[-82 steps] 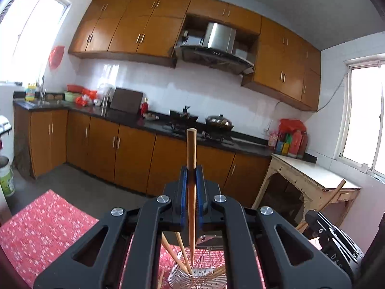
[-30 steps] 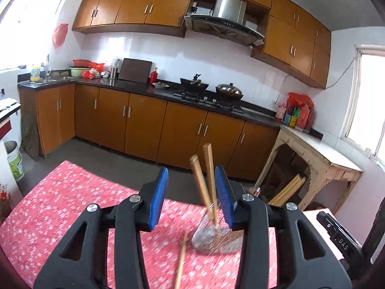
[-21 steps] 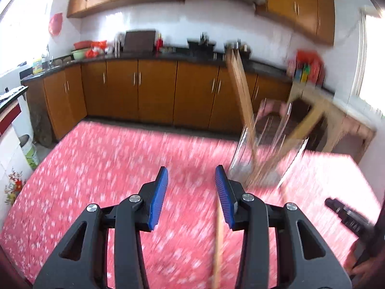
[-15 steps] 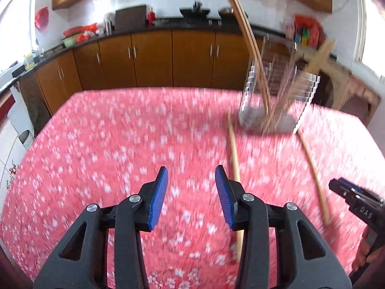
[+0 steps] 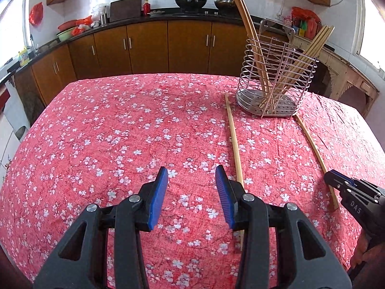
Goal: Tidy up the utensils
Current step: 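Close the right gripper on a loose chopstick while the left gripper grasps the last one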
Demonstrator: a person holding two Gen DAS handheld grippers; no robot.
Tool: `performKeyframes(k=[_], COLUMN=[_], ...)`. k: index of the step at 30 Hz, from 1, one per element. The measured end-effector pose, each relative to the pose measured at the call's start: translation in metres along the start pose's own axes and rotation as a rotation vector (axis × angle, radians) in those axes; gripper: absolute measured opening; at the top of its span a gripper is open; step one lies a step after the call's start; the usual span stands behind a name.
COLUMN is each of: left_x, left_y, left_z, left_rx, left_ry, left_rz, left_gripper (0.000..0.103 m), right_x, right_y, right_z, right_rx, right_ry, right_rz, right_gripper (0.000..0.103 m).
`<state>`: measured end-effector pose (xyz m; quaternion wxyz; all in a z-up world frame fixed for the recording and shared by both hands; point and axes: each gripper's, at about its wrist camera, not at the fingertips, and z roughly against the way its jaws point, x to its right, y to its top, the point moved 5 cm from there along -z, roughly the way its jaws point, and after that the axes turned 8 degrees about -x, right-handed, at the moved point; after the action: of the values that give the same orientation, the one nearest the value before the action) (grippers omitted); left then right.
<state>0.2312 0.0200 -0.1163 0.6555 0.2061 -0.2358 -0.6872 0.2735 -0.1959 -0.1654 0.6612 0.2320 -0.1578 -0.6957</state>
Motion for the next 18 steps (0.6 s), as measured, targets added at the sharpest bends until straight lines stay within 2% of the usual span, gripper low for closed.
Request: performKeyframes(k=[12, 18], left_x=[0.012, 0.017], left_y=[-0.003, -0.007], left_z=[-0.007, -0.009], left_rx=[-0.022, -0.031], left_ry=[-0.011, -0.04], left_rz=[-0.006, -0.013], left_gripper=[0.045, 0.046], right_x=[0.01, 0.042], right_y=[-0.001, -0.001], right_z=[0.002, 0.007], right_rx=[0.004, 0.016], right_ry=[0.012, -0.055], right_rz=[-0.027, -0.093], right_gripper=[0.008, 0.008])
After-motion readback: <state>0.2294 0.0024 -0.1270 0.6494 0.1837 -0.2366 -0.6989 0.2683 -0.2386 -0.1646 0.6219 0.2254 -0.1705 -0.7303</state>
